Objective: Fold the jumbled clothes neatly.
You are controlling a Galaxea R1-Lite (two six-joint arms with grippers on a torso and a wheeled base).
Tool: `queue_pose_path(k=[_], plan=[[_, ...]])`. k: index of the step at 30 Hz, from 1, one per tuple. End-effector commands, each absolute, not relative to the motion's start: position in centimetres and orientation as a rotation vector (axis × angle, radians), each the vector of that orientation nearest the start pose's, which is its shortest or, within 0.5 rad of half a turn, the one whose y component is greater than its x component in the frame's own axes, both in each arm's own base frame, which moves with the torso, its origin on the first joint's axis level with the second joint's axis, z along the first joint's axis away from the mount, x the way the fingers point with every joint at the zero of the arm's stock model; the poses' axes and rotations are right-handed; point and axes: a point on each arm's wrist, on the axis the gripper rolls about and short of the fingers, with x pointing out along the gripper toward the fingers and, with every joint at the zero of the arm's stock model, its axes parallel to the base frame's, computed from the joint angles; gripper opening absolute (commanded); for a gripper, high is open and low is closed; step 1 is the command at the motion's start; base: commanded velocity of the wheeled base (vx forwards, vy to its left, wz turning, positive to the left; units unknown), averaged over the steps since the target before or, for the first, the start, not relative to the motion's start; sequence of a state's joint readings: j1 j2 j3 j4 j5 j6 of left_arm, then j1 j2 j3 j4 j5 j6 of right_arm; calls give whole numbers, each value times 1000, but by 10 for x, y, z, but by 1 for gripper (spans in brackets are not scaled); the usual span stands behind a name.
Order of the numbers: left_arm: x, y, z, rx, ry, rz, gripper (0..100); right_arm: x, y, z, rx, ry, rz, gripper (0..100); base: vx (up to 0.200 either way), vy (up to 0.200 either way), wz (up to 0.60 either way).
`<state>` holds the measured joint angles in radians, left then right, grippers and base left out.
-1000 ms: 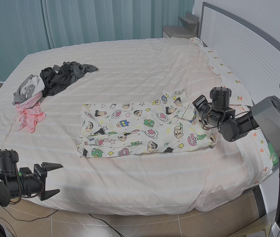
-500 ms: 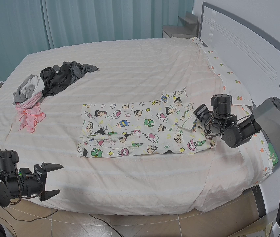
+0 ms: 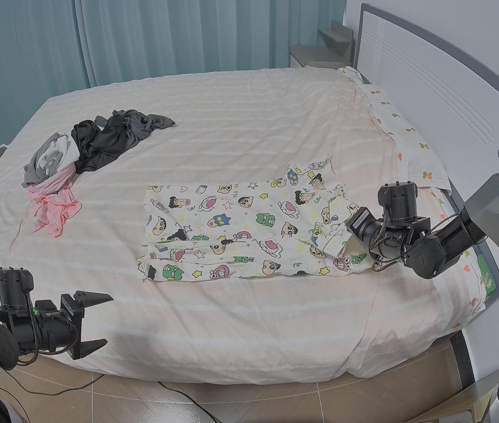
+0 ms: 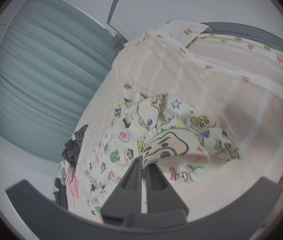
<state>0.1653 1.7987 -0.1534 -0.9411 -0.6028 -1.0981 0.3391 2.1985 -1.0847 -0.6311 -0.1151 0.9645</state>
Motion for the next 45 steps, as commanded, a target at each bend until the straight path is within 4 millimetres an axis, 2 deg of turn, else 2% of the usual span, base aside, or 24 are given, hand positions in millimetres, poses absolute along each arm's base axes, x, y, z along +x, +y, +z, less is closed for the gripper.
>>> queue_pose_path(k=[1, 12, 19, 24, 37, 38, 45], plan=[[205, 21, 49, -1304, 839, -15, 100, 376, 140, 67, 817, 567, -23, 0, 0, 0, 0], [204, 22, 49, -1305, 838, -14, 100, 361, 138, 50, 790, 630, -54, 0, 0, 0, 0], [204, 21, 49, -1304, 839, -15, 100, 360, 137, 19, 792, 627, -53, 0, 0, 0, 0], [204, 21, 49, -1304, 839, -15, 100, 360, 137, 5, 788, 633, -57, 0, 0, 0, 0], [204, 21, 49, -1304, 839, -15, 100, 360, 133, 5, 791, 634, -67, 0, 0, 0, 0], [204, 21, 49, -1304, 839, -15, 100, 359, 133, 5, 792, 636, -68, 100, 0, 0, 0], [204, 21, 49, -1304, 839, -15, 100, 339, 129, 18, 797, 609, -44, 100, 0, 0, 0]])
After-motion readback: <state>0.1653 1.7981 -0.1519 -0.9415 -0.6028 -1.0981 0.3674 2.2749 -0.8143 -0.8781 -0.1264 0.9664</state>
